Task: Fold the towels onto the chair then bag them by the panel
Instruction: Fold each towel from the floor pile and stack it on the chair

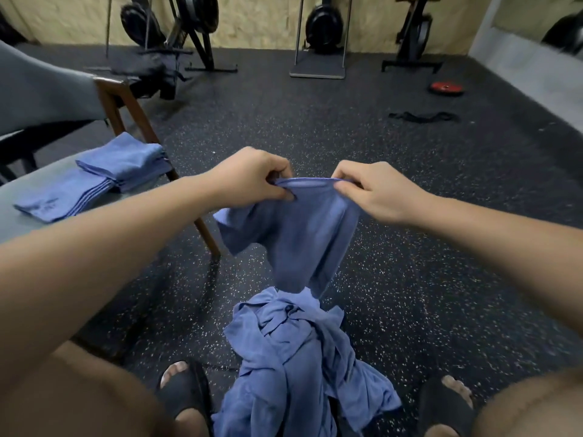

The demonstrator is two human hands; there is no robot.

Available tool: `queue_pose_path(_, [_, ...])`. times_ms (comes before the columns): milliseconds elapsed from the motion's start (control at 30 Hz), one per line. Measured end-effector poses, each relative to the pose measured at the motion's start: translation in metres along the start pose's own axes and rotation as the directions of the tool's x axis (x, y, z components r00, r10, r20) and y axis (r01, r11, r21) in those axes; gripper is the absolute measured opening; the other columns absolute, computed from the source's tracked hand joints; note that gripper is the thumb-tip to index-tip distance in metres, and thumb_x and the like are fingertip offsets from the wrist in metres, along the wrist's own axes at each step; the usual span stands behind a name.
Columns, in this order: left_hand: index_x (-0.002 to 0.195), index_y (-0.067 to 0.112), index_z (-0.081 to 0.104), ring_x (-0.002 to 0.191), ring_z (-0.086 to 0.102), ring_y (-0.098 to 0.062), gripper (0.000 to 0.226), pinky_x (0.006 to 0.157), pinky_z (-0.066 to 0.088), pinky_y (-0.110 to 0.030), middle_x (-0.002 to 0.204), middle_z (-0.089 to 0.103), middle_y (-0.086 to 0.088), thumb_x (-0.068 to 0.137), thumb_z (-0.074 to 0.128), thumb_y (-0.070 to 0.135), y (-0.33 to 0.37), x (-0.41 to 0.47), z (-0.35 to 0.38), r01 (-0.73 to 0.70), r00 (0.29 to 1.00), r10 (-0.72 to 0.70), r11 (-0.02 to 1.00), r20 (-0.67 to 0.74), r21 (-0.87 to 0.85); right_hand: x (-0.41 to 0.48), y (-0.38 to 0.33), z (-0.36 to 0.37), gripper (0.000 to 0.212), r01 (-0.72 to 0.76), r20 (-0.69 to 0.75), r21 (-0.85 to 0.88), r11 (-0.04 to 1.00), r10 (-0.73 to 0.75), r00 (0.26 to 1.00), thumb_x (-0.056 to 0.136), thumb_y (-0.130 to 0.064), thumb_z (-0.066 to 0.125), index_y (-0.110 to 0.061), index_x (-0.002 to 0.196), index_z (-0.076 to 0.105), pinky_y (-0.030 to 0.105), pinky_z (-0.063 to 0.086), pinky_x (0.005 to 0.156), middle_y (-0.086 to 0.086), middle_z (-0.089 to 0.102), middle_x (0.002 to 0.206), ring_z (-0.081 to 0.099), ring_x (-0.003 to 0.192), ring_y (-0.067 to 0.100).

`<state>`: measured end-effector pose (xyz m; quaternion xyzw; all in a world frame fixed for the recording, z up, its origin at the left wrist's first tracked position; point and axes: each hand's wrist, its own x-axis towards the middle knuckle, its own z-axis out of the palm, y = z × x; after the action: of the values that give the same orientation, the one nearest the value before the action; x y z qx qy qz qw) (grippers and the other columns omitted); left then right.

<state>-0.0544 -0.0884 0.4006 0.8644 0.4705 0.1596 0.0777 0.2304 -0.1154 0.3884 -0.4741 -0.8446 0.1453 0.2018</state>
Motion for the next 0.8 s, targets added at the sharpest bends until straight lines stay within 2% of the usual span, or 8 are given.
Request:
queue_pose_path(167, [0.087,0.026,0.071,0.067,0.056,-0.002,0.024,0.064,0.04,-0.018,0.073,0.066,0.01,0.086,0.086,0.045,-0.001,-0.002,-0.021,0.048,0.998,-0.048,0.999,-0.041,0.002,-0.009,0.006,-0.025,0.015,0.003,-0.056,-0.006,1.0,-0.003,0.998,0.108,-0.022,0.055,-0.024,0.095,0.063,0.028,0.038,0.065,-0.003,0.06,0.072,0.048,0.065,0.009])
queue_pose_path(267, [0.092,0.03,0.074,0.07,0.06,-0.003,0.011,0.065,0.043,-0.022,0.076,0.069,0.01,0.09,0.082,0.037,-0.004,-0.003,-0.029,0.082,0.994,-0.084,0.996,-0.07,-0.033,-0.015,0.015,-0.037,0.016,-0.029,-0.092,0.025,0.999,0.031,0.995,0.107,-0.02,0.056,-0.022,0.093,0.063,0.025,0.037,0.065,-0.001,0.061,0.075,0.046,0.066,0.008])
queue_pose_path(333, [0.095,0.031,0.074,0.07,0.061,0.001,0.006,0.063,0.041,-0.016,0.076,0.069,0.01,0.092,0.079,0.031,-0.006,-0.004,-0.031,0.081,0.991,-0.082,0.997,-0.111,-0.012,-0.019,0.024,-0.041,0.016,-0.062,-0.108,0.037,0.997,0.066,0.992,0.107,-0.02,0.057,-0.022,0.093,0.063,0.023,0.038,0.067,-0.002,0.063,0.079,0.049,0.07,0.01])
queue_pose_path(433, [0.096,0.029,0.075,0.071,0.062,0.006,0.008,0.065,0.04,-0.008,0.082,0.074,0.009,0.093,0.078,0.022,-0.01,-0.002,-0.036,0.086,0.987,-0.084,0.996,-0.14,0.005,-0.022,0.038,-0.045,0.016,-0.125,-0.115,0.058,0.991,0.131,0.985,0.105,-0.021,0.058,-0.023,0.091,0.064,0.035,0.045,0.075,-0.004,0.066,0.082,0.055,0.076,0.016])
queue_pose_path(500, [0.094,0.028,0.076,0.063,0.056,0.001,0.003,0.06,0.038,-0.011,0.08,0.074,0.005,0.095,0.079,0.028,-0.011,-0.002,-0.041,0.116,0.982,-0.125,0.991,-0.144,-0.074,-0.023,0.045,-0.046,0.016,-0.168,-0.093,0.08,0.983,0.175,0.98,0.104,-0.023,0.059,-0.024,0.089,0.065,0.037,0.043,0.071,-0.011,0.064,0.075,0.051,0.069,0.01])
queue_pose_path(567, [0.091,0.025,0.078,0.058,0.046,-0.002,0.012,0.055,0.035,-0.016,0.073,0.069,0.005,0.098,0.078,0.035,-0.008,-0.002,-0.043,0.125,0.982,-0.151,0.97,-0.114,-0.207,-0.025,0.049,-0.045,0.017,-0.194,-0.062,0.079,0.978,0.199,0.978,0.103,-0.022,0.06,-0.023,0.088,0.066,0.036,0.039,0.068,-0.019,0.058,0.067,0.046,0.063,0.003])
queue_pose_path(633, [0.087,0.018,0.078,0.057,0.046,0.002,0.021,0.054,0.035,-0.011,0.068,0.062,0.009,0.1,0.075,0.034,0.003,-0.001,-0.041,0.133,0.984,-0.165,0.929,-0.065,-0.346,-0.027,0.05,-0.042,0.017,-0.209,-0.034,0.077,0.975,0.212,0.977,0.102,-0.02,0.061,-0.021,0.086,0.066,0.035,0.038,0.066,-0.021,0.056,0.064,0.045,0.062,0.003])
queue_pose_path(800, [0.068,0.016,0.054,0.061,0.036,-0.008,0.046,0.054,0.028,-0.024,0.065,0.042,0.009,0.106,0.067,0.04,0.033,0.006,-0.027,0.105,0.993,-0.12,0.897,-0.008,-0.429,-0.03,0.033,-0.033,0.017,-0.207,0.019,0.108,0.972,0.207,0.978,0.098,-0.016,0.062,-0.029,0.088,0.069,0.034,0.043,0.07,-0.018,0.067,0.071,0.052,0.064,0.001])
